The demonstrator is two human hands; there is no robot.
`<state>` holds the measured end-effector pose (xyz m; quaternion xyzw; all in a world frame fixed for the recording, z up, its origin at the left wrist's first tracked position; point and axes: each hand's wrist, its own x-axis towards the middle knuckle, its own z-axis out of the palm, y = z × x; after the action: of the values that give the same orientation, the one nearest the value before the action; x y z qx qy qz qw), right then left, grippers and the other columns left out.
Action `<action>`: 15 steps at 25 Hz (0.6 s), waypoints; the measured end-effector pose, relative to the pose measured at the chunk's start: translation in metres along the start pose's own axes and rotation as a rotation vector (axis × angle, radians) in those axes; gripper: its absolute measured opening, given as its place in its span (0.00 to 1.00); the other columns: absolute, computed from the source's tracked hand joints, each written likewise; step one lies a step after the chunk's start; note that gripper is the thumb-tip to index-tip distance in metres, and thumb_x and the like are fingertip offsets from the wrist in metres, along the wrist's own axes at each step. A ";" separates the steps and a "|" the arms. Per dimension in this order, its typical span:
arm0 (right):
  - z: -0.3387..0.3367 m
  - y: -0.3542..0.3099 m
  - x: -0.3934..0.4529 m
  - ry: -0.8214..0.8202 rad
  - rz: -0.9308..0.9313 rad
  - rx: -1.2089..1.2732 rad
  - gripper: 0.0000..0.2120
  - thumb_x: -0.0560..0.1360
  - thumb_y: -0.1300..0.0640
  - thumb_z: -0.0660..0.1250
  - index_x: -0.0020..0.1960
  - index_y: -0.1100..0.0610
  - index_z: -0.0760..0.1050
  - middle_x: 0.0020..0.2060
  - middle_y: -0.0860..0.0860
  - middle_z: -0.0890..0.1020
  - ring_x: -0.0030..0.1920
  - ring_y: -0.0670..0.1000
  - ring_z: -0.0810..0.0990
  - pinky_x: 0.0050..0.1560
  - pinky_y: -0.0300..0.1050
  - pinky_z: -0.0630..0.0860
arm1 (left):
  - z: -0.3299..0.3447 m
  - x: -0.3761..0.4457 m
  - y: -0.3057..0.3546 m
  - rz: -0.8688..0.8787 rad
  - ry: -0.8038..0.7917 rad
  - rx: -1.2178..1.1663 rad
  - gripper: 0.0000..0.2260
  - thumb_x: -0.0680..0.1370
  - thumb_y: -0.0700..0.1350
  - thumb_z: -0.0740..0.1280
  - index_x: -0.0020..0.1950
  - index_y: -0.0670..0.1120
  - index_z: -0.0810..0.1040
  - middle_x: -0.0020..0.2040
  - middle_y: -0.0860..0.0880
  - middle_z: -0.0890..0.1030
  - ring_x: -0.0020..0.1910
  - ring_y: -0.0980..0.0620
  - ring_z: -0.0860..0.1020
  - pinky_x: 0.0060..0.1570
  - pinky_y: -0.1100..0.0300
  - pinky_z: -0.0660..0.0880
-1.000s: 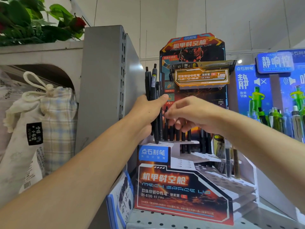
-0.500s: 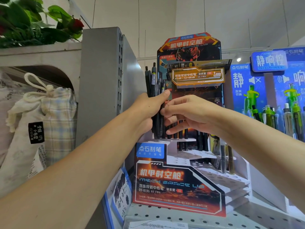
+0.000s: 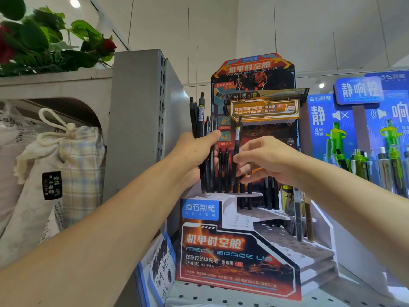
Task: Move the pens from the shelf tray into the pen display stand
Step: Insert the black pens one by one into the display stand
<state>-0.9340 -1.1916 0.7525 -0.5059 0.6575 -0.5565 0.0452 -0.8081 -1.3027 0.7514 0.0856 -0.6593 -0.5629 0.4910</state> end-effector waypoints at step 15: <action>0.006 0.021 0.022 0.089 0.022 -0.271 0.03 0.74 0.67 0.73 0.44 0.64 0.79 0.37 0.62 0.85 0.37 0.57 0.87 0.38 0.51 0.85 | 0.008 -0.008 0.004 0.069 0.011 0.094 0.13 0.80 0.49 0.70 0.59 0.42 0.80 0.39 0.49 0.82 0.27 0.58 0.78 0.23 0.68 0.73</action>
<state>-0.9538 -1.2143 0.7446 -0.4750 0.7335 -0.4839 -0.0464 -0.8079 -1.2905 0.7510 0.0888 -0.6847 -0.5137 0.5093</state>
